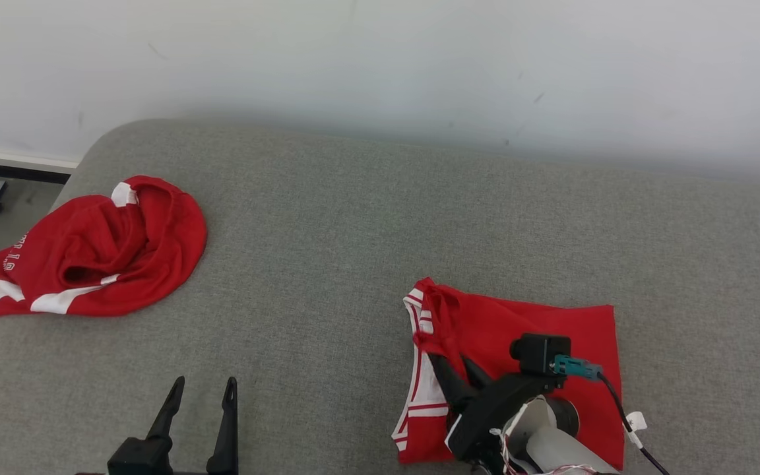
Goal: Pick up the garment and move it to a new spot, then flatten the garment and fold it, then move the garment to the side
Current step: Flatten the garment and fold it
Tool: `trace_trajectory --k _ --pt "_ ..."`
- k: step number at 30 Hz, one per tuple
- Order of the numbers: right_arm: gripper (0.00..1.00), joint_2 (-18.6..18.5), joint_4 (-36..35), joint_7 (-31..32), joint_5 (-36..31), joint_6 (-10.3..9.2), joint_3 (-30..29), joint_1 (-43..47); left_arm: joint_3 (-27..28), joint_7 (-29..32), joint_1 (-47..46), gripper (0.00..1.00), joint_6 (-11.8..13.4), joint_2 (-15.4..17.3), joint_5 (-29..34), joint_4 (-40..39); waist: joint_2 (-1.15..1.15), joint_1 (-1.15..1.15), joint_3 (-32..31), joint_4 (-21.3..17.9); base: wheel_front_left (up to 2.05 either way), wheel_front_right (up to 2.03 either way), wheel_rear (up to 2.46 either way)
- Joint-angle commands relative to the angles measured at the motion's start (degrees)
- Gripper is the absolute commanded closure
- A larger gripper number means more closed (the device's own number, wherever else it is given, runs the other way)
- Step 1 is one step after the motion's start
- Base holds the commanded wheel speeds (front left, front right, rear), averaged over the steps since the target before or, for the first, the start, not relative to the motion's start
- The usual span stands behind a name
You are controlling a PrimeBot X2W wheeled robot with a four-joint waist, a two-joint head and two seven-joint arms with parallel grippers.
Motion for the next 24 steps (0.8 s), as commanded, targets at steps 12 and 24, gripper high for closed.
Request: trace_trajectory --k 12,24 --pt "0.00 -6.9 -5.5 -6.9 -1.1 -0.08 -2.7 -3.4 2.5 -0.2 1.5 0.00 -0.4 0.5 -0.1 -0.1 0.00 0.00 -1.6 -2.7 0.00 0.00 0.00" --pt "0.00 -11.6 -24.0 -7.0 -23.5 -0.08 -30.8 12.4 4.8 -0.2 3.3 0.00 -0.2 0.8 0.8 -2.1 0.00 0.00 -1.7 -5.8 0.00 0.00 0.00"
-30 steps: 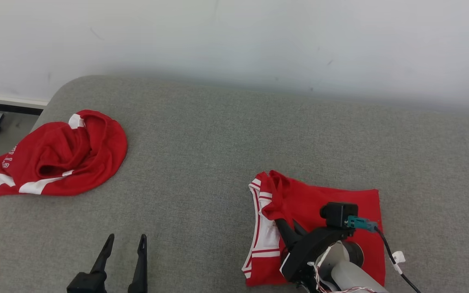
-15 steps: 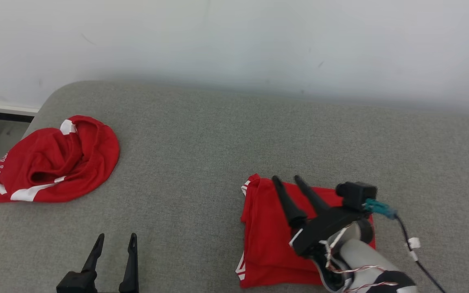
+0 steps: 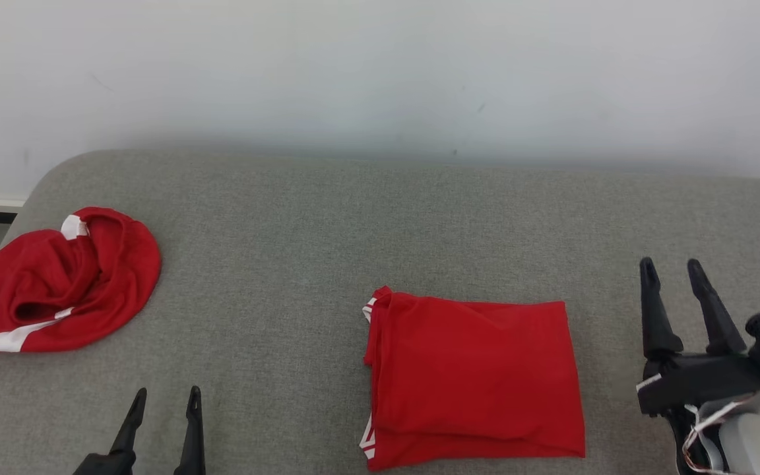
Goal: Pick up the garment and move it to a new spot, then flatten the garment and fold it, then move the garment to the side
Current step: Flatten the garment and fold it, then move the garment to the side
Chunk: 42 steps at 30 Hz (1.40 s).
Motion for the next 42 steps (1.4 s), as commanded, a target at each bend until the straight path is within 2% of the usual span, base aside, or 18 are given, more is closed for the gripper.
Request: trace_trajectory --k 1,4,8,13,26,42 --pt "0.00 1.5 -2.3 -0.2 -2.4 -0.08 -2.5 3.1 0.5 -0.2 0.8 0.00 0.2 0.2 0.7 -0.5 0.00 0.00 0.0 -0.6 0.00 0.00 0.00" --pt "0.00 3.9 -6.6 -0.2 -5.2 -0.08 -6.8 7.5 0.9 -0.2 0.8 0.00 0.1 0.2 0.8 -1.1 0.00 0.00 -0.1 -1.0 0.00 0.00 0.00" --pt "0.00 7.3 -11.1 -0.2 -7.7 -0.08 -9.6 13.0 1.4 -0.2 1.3 0.00 0.1 0.0 1.2 -2.2 0.00 0.00 -0.5 -1.3 0.00 0.00 0.00" --pt "0.00 9.5 -13.9 -0.2 -9.5 -0.08 -8.9 18.2 1.9 -0.2 2.0 0.00 0.1 -0.2 1.6 -2.9 0.00 0.00 -1.3 -1.7 0.00 0.00 0.00" --pt "0.00 11.2 -12.7 -0.2 -10.8 -0.08 -5.4 22.2 2.1 -0.2 3.0 0.00 0.0 -0.6 2.5 -3.1 0.00 0.00 -2.4 -2.3 0.00 0.00 0.00" --pt "0.00 11.9 -11.3 -0.2 -12.3 -0.08 -4.8 21.9 1.8 -0.2 3.0 0.00 -0.2 -0.2 3.4 -2.9 0.00 0.00 -2.5 -2.6 0.00 0.00 0.00"
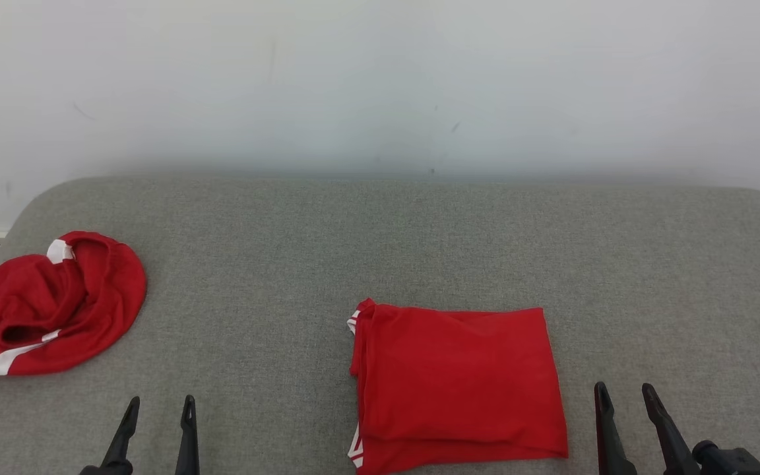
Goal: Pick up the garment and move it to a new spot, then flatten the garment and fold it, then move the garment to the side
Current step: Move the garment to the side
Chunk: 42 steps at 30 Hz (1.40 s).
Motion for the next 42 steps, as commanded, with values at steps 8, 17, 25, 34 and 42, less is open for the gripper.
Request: trace_trajectory --k 8,17,25,34,42 --pt "0.00 0.2 0.7 -0.2 -1.0 -0.08 -0.1 0.1 0.2 -0.2 0.9 0.00 -0.2 0.1 0.9 -0.2 0.00 0.00 0.1 -0.1 0.00 0.00 0.00" --pt "0.00 0.4 0.8 -0.2 -1.0 -0.08 -0.3 0.2 0.2 -0.2 0.8 0.00 -0.2 0.1 0.9 -0.1 0.00 0.00 0.2 -0.1 0.00 0.00 0.00" --pt "0.00 0.4 0.9 -0.2 -1.1 -0.08 -0.2 0.0 0.3 -0.2 0.9 0.00 -0.2 0.1 1.0 -0.3 0.00 0.00 0.3 -0.1 0.00 0.00 0.00" --pt "0.00 0.2 2.0 -0.2 -1.2 -0.08 0.1 -1.6 0.1 -0.2 1.0 0.00 -0.1 -0.1 1.1 -0.5 0.00 0.00 0.3 0.1 0.00 0.00 0.00" --pt "0.00 -1.8 11.3 1.2 -1.7 -0.08 2.6 -10.4 -0.3 -0.2 0.0 0.00 -0.1 -0.2 1.3 -0.2 0.00 0.00 0.9 0.5 0.00 0.00 0.00"
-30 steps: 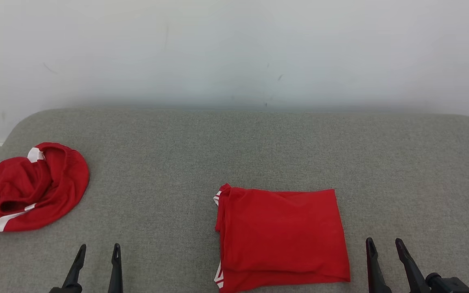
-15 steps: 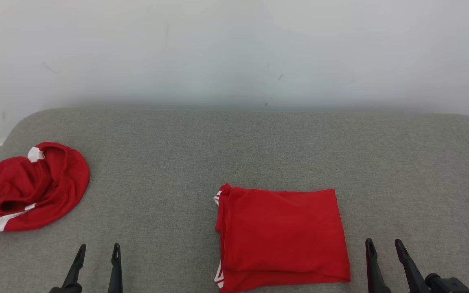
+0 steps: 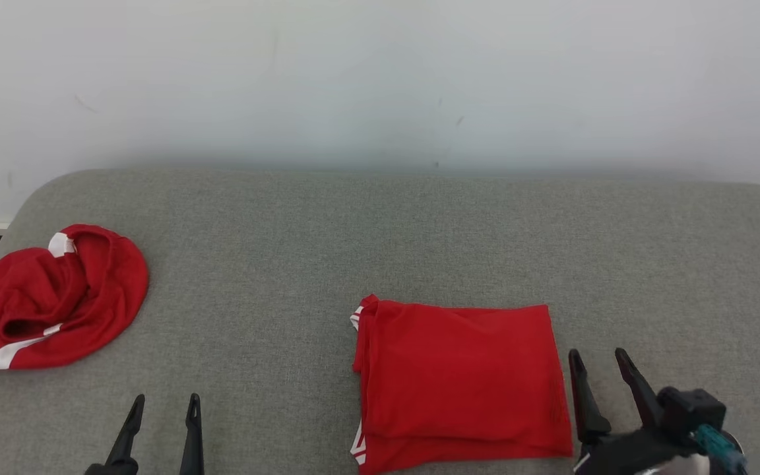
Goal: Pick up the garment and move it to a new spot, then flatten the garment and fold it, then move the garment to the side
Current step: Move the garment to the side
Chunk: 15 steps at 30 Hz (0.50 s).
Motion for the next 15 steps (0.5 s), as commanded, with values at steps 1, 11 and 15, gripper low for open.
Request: trace_trajectory --k 1,11,15 --pt "0.00 -0.2 2.4 0.9 -0.5 -0.08 0.7 -2.5 -0.1 -0.2 -0.1 0.00 0.0 0.0 0.7 0.1 0.00 0.00 0.3 0.2 0.00 0.00 0.00" --pt "0.00 -0.8 23.8 4.7 1.3 -0.08 2.5 -15.1 -0.8 -0.2 -1.3 0.00 -0.1 0.0 0.5 0.3 0.00 0.00 1.3 1.5 0.00 0.00 0.00" --pt "0.00 -0.4 31.8 6.6 2.8 -0.08 2.8 -18.5 -0.8 -0.2 -1.4 0.00 0.0 -0.1 0.4 0.4 0.00 0.00 1.5 1.8 0.00 0.00 0.00"
